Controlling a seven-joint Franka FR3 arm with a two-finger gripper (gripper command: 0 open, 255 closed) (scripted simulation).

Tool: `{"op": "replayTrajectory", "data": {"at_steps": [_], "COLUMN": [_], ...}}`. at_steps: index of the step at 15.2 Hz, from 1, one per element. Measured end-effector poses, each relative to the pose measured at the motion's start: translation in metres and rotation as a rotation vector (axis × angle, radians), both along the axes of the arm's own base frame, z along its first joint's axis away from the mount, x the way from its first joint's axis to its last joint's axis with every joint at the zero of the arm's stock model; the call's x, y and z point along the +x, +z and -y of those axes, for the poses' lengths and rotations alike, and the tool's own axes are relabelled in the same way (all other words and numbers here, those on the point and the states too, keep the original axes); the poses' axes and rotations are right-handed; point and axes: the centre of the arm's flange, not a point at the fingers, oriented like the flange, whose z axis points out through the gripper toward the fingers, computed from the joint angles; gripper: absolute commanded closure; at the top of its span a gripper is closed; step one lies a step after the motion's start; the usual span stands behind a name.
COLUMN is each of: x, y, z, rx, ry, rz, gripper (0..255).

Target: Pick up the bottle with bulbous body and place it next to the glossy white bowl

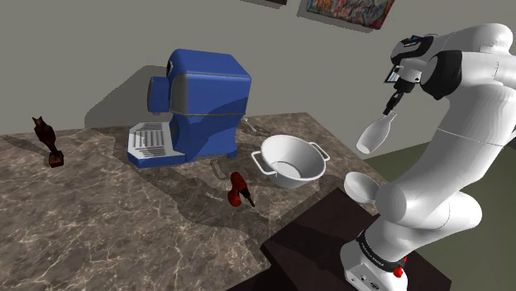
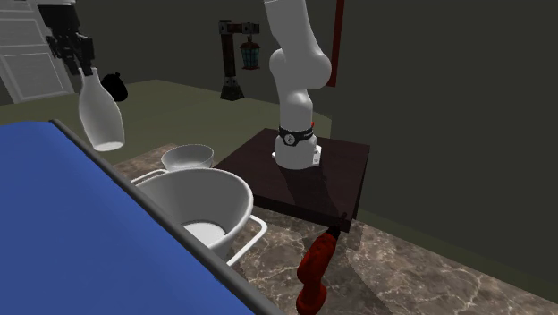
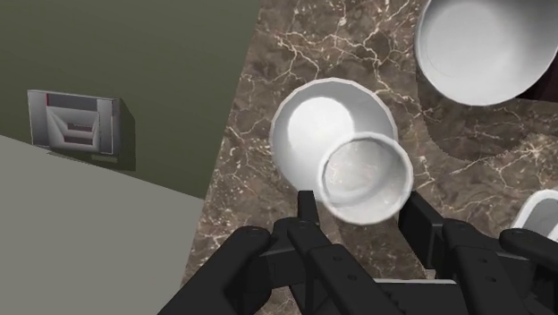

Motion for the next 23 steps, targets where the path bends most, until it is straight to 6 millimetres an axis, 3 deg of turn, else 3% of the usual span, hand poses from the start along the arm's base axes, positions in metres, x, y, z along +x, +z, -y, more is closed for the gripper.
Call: {"op": "replayTrajectory", "data": {"at_steps": [23], "x": [0.0], "y": [-0.122], "z": [0.001], "rx": [-0.002], "ry": [0.0], "rz": [0.002], "gripper": [255]}}
